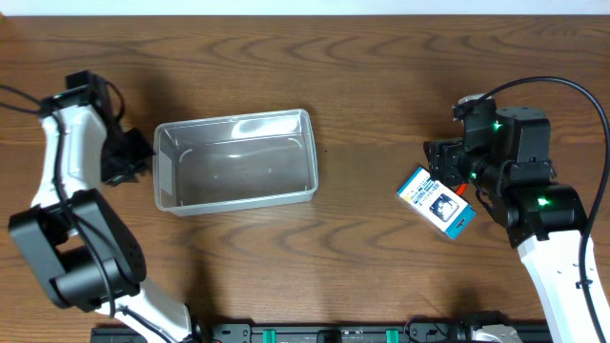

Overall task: Pack container
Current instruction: 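Push the container further right with the left gripper, then retract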

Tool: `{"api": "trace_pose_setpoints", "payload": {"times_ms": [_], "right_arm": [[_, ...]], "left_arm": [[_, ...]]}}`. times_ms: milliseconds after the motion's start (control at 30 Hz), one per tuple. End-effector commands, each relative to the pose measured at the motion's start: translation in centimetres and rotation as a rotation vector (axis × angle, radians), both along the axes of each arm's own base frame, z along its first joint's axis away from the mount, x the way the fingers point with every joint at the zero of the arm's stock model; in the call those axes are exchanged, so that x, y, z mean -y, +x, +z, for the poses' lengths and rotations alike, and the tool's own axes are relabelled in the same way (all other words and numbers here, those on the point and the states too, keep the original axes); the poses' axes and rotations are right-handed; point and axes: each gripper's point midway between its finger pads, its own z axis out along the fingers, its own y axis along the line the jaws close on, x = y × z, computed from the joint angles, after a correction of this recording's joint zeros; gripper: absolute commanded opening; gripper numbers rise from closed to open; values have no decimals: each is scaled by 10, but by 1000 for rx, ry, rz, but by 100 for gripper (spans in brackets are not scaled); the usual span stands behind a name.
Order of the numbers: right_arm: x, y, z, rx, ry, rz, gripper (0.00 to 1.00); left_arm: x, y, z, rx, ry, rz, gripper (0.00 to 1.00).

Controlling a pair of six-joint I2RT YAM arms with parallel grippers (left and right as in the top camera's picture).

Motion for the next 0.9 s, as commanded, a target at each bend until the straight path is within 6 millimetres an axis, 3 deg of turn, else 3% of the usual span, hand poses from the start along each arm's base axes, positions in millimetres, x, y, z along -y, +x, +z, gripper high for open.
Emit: {"api": "trace_pose_setpoints", "payload": {"times_ms": [0,400,500,733,800,833,867], "right_arm": [[-2,2,12,32,-3,8,71],[-2,2,13,34,-3,8,71],[-2,2,13,34,-3,7,70],[-2,1,11,28,-3,8,75],[-3,-1,11,21,0,12,98],[-4,-2,10,17,4,16,99],[-4,-3,10,15,7,19,99]], "left_arm": [[29,11,-1,31,-63,-98,6],[114,24,-1,48,-85,-322,6],[128,25,-1,53,-84,-358,6],[139,28,-1,70,-82,-387,6],[132,30,0,72,-56,-380,6],[124,31,1,70,-28,-371,6],[113,30,4,63,11,-357,16]]}}
